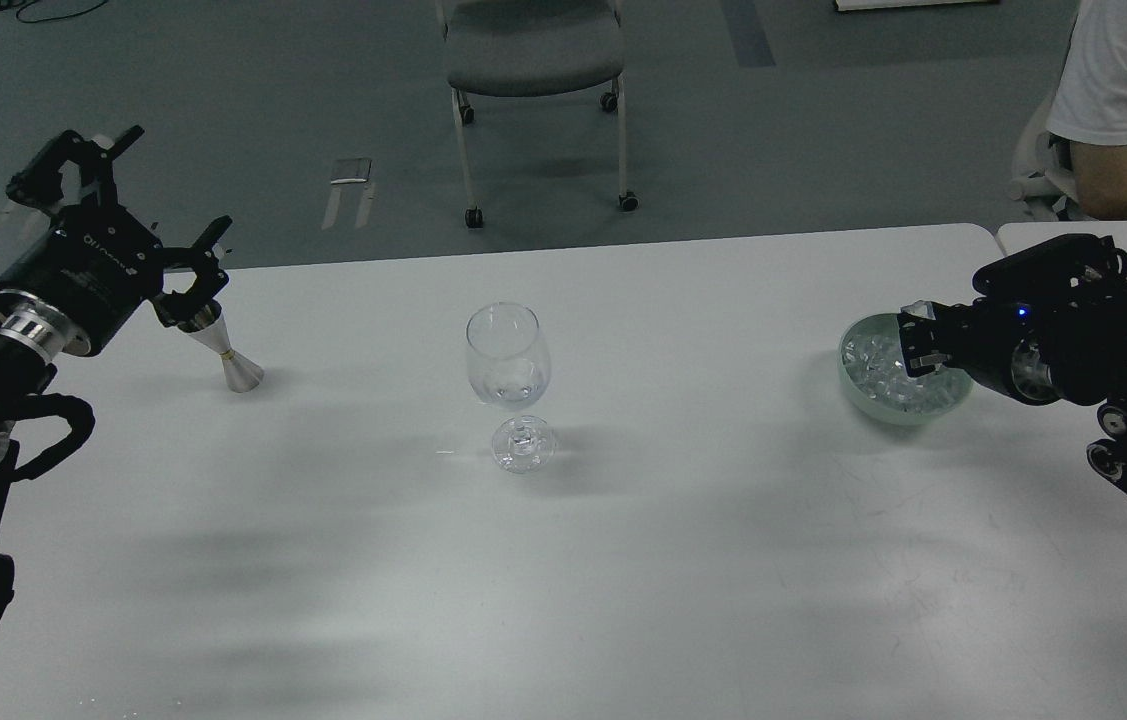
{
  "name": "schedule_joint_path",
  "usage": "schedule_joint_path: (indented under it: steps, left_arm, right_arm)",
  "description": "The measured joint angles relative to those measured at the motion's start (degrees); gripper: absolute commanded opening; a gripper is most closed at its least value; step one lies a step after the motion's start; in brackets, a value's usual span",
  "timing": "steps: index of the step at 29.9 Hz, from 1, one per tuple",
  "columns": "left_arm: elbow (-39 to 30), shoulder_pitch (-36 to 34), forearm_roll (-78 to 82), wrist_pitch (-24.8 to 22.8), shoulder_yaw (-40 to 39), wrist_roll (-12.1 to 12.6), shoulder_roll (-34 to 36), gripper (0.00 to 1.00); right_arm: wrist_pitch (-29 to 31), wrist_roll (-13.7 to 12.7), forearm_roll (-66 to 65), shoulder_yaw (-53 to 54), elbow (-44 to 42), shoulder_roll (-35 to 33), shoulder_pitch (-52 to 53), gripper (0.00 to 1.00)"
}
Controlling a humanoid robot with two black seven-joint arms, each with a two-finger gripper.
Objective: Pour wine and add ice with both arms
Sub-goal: 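Lift the ice with the right gripper and carry it over the wine glass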
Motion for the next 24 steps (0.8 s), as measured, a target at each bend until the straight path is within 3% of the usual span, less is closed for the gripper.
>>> schedule_joint_path:
  steps: [9, 16, 24]
  left_arm:
    - [0.00, -0.09, -0.01, 0.00, 0.16, 0.00, 0.35, 0.98]
    - [0.00, -0.10, -0.03, -0.01, 0.18, 0.10, 0.61, 0.98]
    - [0.00, -0.10, -0.03, -0.01, 0.11, 0.10, 0.80, 0.98]
  right_arm:
    - [-1.28, -0.01, 0.40, 12.61, 8.08, 4.43, -0.30, 0.17]
    - [-3.17, -0.09, 0.40, 14.40, 13.57, 15.04, 1.91, 0.17]
    - [-3.85, -0.08, 0.09, 12.76, 13.27, 28.44, 4.36, 0.17]
